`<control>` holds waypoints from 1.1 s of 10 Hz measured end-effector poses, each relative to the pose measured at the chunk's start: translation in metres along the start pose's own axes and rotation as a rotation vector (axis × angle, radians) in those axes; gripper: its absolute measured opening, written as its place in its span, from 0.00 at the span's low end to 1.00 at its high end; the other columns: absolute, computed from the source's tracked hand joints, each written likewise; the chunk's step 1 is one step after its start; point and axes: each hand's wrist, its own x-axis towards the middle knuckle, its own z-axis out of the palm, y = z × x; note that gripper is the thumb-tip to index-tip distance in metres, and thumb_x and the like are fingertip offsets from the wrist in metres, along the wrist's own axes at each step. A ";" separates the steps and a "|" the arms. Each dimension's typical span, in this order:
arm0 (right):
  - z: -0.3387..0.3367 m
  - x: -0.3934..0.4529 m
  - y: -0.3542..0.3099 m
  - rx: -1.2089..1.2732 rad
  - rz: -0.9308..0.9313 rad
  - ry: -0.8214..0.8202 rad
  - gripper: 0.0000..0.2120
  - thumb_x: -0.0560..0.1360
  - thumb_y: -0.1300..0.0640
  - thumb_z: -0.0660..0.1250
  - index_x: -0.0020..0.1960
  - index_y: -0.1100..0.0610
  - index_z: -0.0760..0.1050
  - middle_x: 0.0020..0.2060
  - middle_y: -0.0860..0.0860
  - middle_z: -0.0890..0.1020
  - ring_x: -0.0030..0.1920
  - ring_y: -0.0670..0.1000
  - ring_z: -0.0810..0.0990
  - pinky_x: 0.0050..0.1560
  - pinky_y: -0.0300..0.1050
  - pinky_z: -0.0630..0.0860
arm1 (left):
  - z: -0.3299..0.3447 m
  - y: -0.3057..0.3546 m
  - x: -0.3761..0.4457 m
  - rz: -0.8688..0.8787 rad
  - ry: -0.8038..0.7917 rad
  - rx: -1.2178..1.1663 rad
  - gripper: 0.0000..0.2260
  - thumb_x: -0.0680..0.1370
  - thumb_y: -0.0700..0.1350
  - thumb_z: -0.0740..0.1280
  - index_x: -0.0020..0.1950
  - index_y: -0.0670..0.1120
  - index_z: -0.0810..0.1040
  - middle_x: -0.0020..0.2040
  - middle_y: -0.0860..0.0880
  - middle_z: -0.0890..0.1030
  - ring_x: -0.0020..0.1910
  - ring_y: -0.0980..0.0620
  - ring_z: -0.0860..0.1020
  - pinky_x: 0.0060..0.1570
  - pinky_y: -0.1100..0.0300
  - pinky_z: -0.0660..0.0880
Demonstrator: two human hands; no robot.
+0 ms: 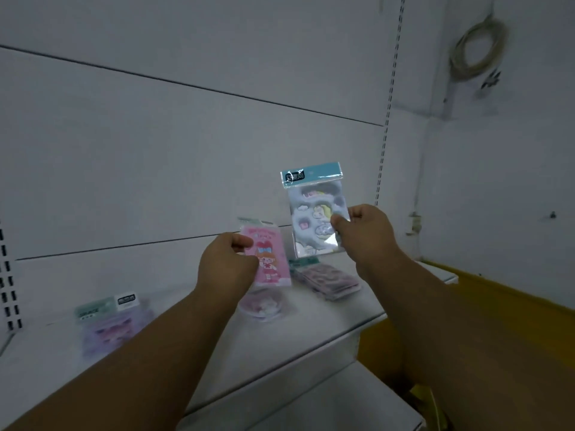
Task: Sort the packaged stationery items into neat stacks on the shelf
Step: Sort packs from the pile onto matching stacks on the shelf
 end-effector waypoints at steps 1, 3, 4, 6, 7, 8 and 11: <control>-0.001 0.035 0.032 0.017 0.037 -0.057 0.10 0.75 0.57 0.68 0.37 0.62 0.78 0.36 0.58 0.84 0.35 0.53 0.84 0.36 0.50 0.81 | 0.022 -0.006 0.003 -0.039 0.084 0.002 0.11 0.74 0.34 0.68 0.51 0.48 0.78 0.51 0.48 0.81 0.47 0.48 0.83 0.47 0.51 0.82; 0.011 0.098 0.099 -0.010 0.207 -0.359 0.03 0.73 0.61 0.67 0.42 0.58 0.79 0.44 0.57 0.84 0.43 0.56 0.83 0.48 0.47 0.78 | 0.065 -0.003 0.003 -0.121 0.278 -0.086 0.12 0.75 0.33 0.67 0.54 0.48 0.78 0.52 0.48 0.81 0.44 0.52 0.83 0.35 0.61 0.80; 0.014 0.113 0.124 -0.326 0.221 -0.485 0.11 0.74 0.60 0.66 0.56 0.58 0.79 0.53 0.55 0.83 0.51 0.55 0.82 0.54 0.42 0.75 | 0.085 0.002 -0.001 -0.115 0.311 -0.126 0.13 0.75 0.32 0.67 0.54 0.47 0.78 0.52 0.49 0.81 0.41 0.56 0.82 0.29 0.66 0.78; 0.019 0.136 0.149 -0.195 0.309 -0.553 0.06 0.71 0.65 0.68 0.39 0.58 0.72 0.45 0.59 0.80 0.42 0.58 0.80 0.44 0.49 0.82 | 0.112 0.010 -0.004 -0.125 0.316 -0.183 0.12 0.76 0.31 0.67 0.53 0.47 0.78 0.53 0.48 0.81 0.44 0.50 0.84 0.36 0.59 0.82; 0.014 0.138 0.148 -0.446 0.169 -0.657 0.11 0.71 0.63 0.68 0.33 0.58 0.69 0.33 0.54 0.76 0.32 0.53 0.75 0.30 0.41 0.74 | 0.120 0.011 -0.002 -0.122 0.304 -0.190 0.12 0.76 0.31 0.67 0.52 0.47 0.79 0.53 0.48 0.81 0.45 0.50 0.84 0.36 0.59 0.82; 0.010 0.133 0.146 -0.707 0.036 -0.671 0.14 0.70 0.60 0.70 0.30 0.58 0.67 0.27 0.52 0.71 0.25 0.48 0.70 0.25 0.37 0.64 | 0.122 0.011 0.000 -0.122 0.299 -0.175 0.12 0.76 0.32 0.68 0.52 0.48 0.79 0.54 0.48 0.81 0.46 0.49 0.84 0.35 0.60 0.82; 0.044 0.093 0.063 0.046 0.018 -0.710 0.22 0.77 0.44 0.63 0.45 0.64 0.78 0.39 0.56 0.81 0.35 0.54 0.76 0.38 0.50 0.74 | 0.078 0.007 -0.021 -0.130 0.315 -0.118 0.10 0.76 0.33 0.69 0.49 0.47 0.77 0.52 0.47 0.82 0.46 0.47 0.84 0.40 0.52 0.84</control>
